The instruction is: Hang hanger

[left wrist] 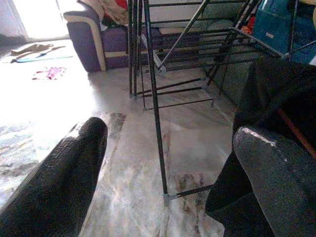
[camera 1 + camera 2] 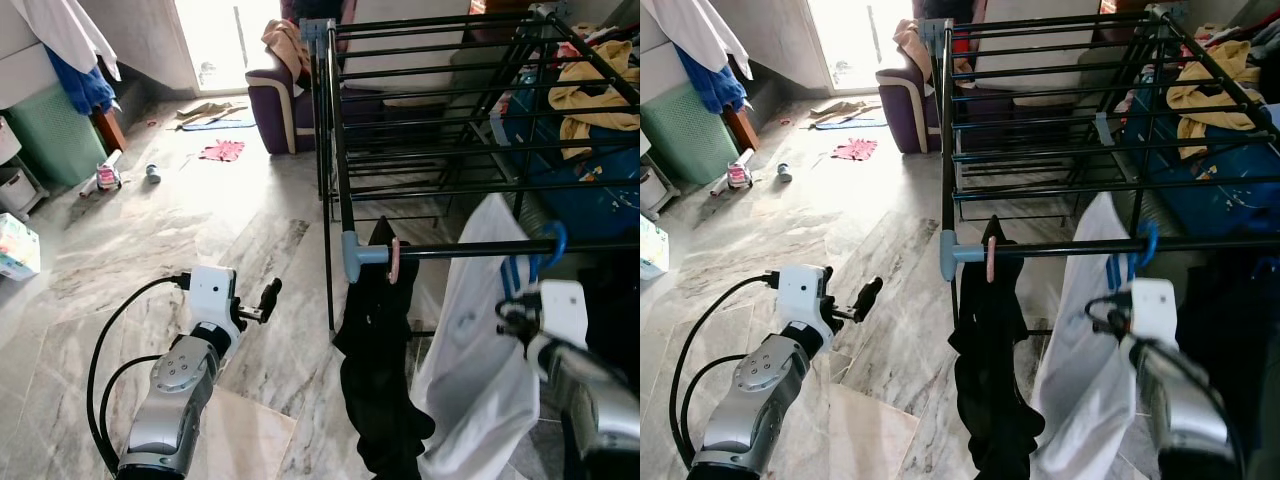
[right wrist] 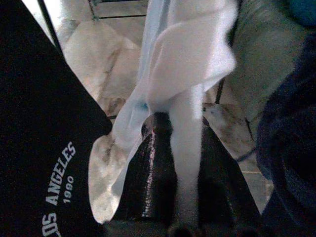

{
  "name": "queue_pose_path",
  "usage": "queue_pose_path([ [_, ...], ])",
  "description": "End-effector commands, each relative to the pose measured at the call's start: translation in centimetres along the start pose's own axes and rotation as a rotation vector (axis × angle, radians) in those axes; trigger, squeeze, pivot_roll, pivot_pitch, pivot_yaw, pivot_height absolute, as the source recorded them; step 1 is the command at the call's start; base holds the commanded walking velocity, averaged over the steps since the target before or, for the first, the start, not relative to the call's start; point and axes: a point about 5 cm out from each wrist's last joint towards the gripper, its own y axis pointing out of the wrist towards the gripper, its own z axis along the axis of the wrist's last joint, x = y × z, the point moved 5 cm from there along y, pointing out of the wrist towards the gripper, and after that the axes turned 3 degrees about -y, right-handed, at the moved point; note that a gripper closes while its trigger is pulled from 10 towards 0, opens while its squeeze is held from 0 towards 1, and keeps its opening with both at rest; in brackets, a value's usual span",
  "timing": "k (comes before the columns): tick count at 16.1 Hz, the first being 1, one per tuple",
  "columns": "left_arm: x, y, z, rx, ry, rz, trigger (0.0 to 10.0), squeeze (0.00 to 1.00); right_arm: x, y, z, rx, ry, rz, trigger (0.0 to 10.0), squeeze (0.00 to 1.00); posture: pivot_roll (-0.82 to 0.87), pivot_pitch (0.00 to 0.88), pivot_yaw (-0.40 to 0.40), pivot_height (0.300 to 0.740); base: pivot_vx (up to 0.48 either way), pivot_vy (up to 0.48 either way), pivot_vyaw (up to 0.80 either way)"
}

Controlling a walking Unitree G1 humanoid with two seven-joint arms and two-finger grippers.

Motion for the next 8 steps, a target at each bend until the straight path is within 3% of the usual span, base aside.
queue_pose_path([
  [1,-0.2,-0.2,-0.1,-0.01,0.009,0.004,10.0,0.0,-0.8,0.7,1.9,0.044,-0.019,0.048,10.0,0.0,-0.11,0.039,0.065,0.74,0.0,0.0,0.0],
  [4,-0.5,-0.3,0.0,-0.014,0.017,0.009,10.0,0.0,-0.7,1.5,1.8,0.0,0.005,0.066,10.0,0.0,-0.1,0.04,0.063,0.74,0.0,0.0,0.0],
  [8,-0.6,-0.6,-0.5,-0.031,0.019,0.017,10.0,0.0,-0.9,1.1,-1.7,-0.088,0.019,0.09,10.0,0.0,-0.1,0.045,0.062,0.74,0.0,0.0,0.0],
])
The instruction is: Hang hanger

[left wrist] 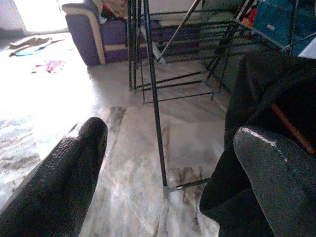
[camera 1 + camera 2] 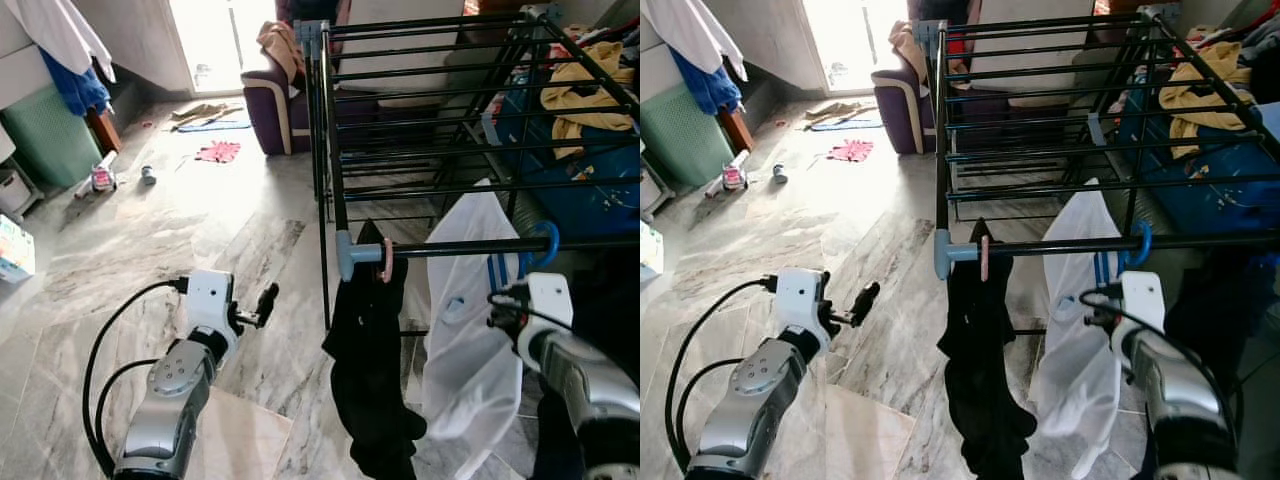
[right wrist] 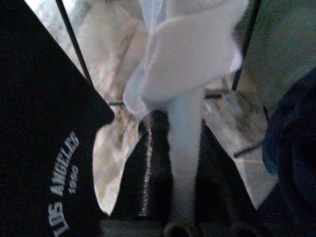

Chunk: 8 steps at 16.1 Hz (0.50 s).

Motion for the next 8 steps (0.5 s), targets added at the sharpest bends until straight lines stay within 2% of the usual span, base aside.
queue_pose_path([
  [1,-0.2,-0.1,0.2,-0.003,0.015,0.004,10.0,0.0,-0.5,0.0,-1.0,-0.035,0.008,0.016,10.0,0.0,-0.11,0.046,0.066,0.74,0.0,0.0,0.0],
  [3,0.3,0.2,0.2,-0.007,0.014,-0.01,10.0,0.0,-1.0,-0.4,-1.8,-0.028,0.027,0.028,10.0,0.0,-0.11,0.046,0.072,0.74,0.0,0.0,0.0],
  [4,0.4,0.3,0.3,-0.004,0.015,-0.015,10.0,0.0,-0.9,-0.5,-1.8,-0.019,0.039,0.018,10.0,1.0,-0.12,0.046,0.073,0.74,0.0,0.0,0.0],
  [7,0.9,0.5,0.8,0.017,0.006,-0.026,10.0,0.0,-0.7,-1.3,-1.2,0.043,-0.022,-0.026,10.0,1.0,-0.11,0.042,0.07,0.74,0.0,0.0,0.0],
  [8,1.0,0.4,0.9,0.018,0.01,-0.027,10.0,0.0,-0.4,-2.1,-0.7,0.092,-0.052,-0.067,10.0,1.0,-0.11,0.041,0.067,0.74,0.0,0.0,0.0],
])
